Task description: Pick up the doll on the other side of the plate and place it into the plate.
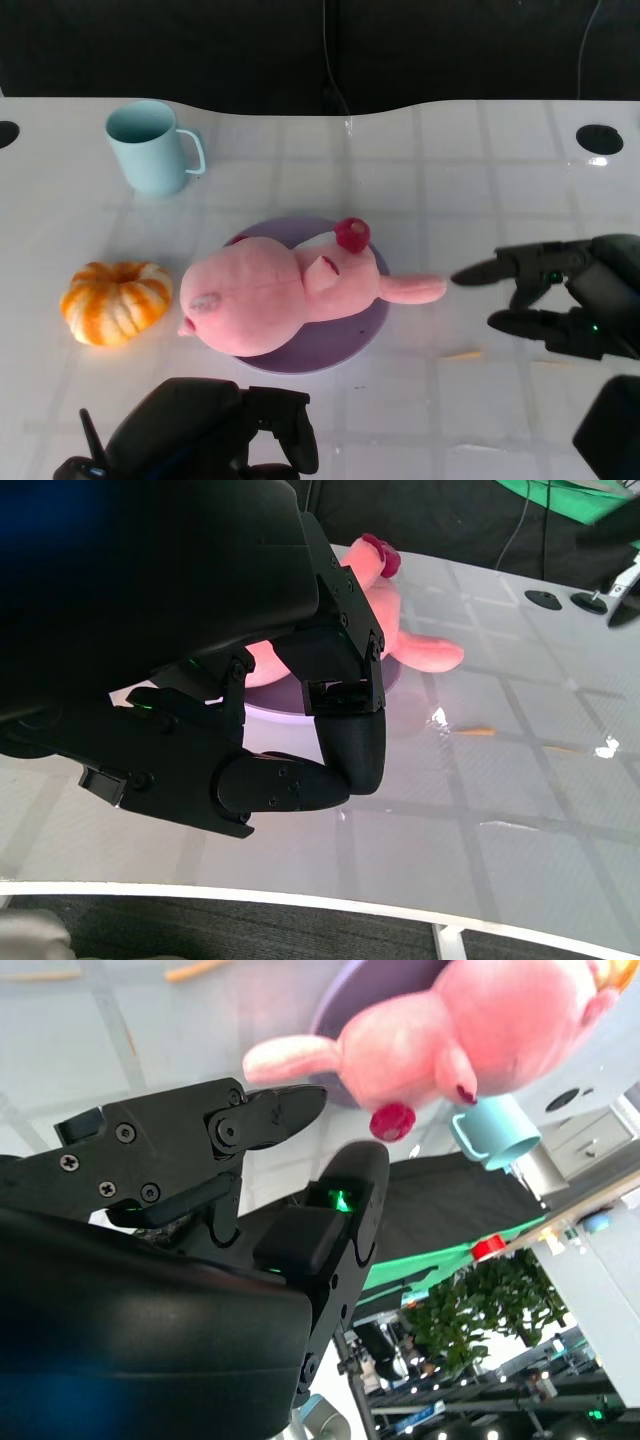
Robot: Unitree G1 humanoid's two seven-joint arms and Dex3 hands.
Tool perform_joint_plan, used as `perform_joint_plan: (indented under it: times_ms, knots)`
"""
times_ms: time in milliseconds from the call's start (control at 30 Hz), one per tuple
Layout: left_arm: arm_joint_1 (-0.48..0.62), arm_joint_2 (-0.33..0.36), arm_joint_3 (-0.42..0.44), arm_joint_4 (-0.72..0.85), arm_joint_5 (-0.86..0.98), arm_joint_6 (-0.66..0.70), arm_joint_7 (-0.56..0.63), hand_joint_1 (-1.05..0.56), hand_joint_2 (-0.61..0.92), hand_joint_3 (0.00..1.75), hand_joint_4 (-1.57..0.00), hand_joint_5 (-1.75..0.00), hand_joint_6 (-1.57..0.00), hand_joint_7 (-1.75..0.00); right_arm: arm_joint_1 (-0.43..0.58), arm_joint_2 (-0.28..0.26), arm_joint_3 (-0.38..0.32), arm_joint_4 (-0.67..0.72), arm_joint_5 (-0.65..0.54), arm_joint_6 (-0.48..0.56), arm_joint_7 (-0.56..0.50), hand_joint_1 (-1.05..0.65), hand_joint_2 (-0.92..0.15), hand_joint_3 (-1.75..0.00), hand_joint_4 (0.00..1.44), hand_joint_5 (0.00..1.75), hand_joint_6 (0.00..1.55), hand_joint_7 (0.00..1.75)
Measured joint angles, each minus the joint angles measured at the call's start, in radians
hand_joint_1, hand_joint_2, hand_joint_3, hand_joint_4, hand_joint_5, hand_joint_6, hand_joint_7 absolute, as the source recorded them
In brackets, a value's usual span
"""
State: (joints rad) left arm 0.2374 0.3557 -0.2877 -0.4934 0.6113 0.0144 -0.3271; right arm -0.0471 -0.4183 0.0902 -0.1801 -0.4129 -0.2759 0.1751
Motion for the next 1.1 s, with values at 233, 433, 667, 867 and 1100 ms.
perform_joint_plan:
  times_ms: [233, 433, 667, 867, 1100]
  knots:
    - [0.000, 0.006, 0.006, 0.000, -0.019, 0.000, -0.001, -0.32, 0.92, 0.35, -0.74, -1.36, -0.76, -1.01, 0.102, -0.026, -0.030, -0.106, 0.017, 0.049, 0.061, -0.01, -0.78, -0.39, 1.00, 1.11, 1.20, 0.28]
    - [0.001, 0.024, 0.021, 0.003, -0.034, -0.023, -0.001, -0.31, 0.92, 0.33, -0.74, -1.40, -0.76, -1.02, 0.180, -0.020, -0.036, -0.197, 0.035, 0.125, 0.093, 0.05, -0.39, -1.14, 0.95, 1.42, 1.17, 0.55]
    - [0.008, 0.042, 0.048, 0.011, -0.071, -0.038, -0.001, -0.31, 0.92, 0.35, -0.69, -1.51, -0.73, -1.07, 0.165, 0.023, 0.009, -0.150, 0.036, 0.172, 0.100, 0.09, -0.29, -1.35, 0.90, 1.74, 0.96, 1.09]
    - [0.016, 0.048, 0.064, 0.038, -0.090, -0.069, 0.001, -0.30, 0.92, 0.34, -0.67, -1.55, -0.71, -1.08, 0.111, 0.056, 0.052, -0.069, 0.008, 0.196, 0.090, 0.01, -0.30, -1.34, 0.87, 1.75, 0.92, 1.19]
    - [0.019, 0.050, 0.088, 0.046, -0.107, -0.075, 0.001, -0.31, 0.92, 0.36, -0.64, -1.59, -0.69, -1.11, 0.084, 0.058, 0.080, -0.031, -0.029, 0.223, 0.086, -0.01, -0.33, -1.27, 0.85, 1.74, 0.89, 1.21]
